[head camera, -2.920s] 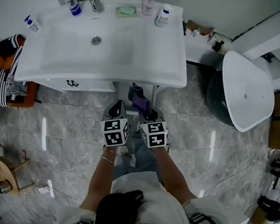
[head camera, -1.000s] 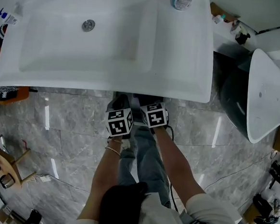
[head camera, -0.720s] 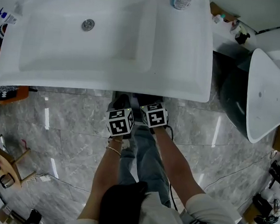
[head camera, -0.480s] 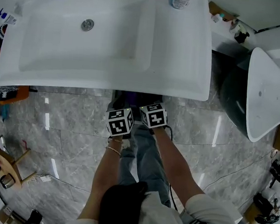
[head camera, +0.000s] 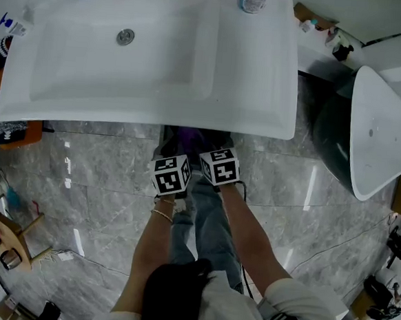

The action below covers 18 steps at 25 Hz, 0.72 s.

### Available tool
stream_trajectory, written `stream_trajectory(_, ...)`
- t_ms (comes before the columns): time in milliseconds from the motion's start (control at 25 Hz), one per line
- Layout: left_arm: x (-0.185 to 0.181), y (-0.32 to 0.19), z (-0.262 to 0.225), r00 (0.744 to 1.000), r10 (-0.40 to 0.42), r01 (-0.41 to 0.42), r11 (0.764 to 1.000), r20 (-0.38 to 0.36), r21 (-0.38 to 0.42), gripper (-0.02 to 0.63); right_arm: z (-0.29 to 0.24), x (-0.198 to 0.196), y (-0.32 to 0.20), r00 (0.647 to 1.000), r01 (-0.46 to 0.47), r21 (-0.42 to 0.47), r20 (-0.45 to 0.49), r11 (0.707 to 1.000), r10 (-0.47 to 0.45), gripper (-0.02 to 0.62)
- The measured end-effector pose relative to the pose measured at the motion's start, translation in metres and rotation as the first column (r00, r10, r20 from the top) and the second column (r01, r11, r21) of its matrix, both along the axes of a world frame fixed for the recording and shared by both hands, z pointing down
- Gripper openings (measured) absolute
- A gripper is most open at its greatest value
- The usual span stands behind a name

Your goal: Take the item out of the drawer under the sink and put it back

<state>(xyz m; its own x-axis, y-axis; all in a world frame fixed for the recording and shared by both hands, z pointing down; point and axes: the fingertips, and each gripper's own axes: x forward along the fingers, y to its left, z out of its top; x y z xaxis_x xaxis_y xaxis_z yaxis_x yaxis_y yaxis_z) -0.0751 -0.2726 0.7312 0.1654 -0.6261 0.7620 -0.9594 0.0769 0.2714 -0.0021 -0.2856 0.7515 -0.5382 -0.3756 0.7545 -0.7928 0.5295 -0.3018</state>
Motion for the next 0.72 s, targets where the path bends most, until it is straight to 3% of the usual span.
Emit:
stream_trajectory(360, 0.005, 0.007, -0.046, 1.000, 0.012, -0.011, 0.996, -0.012, 0.087, 0.008, -0.056, 0.001, 0.016, 0.999, 0.000, 0.093, 0.053, 0.996, -0.005, 0.293)
stream_trajectory(720, 0.004, 0.032, -0.109, 0.999, 0.042, -0.037, 0.980, -0.024, 0.196, 0.009, -0.132, -0.004, 0.034, 0.993, -0.075, 0.182, 0.104, 0.980, 0.056, 0.272)
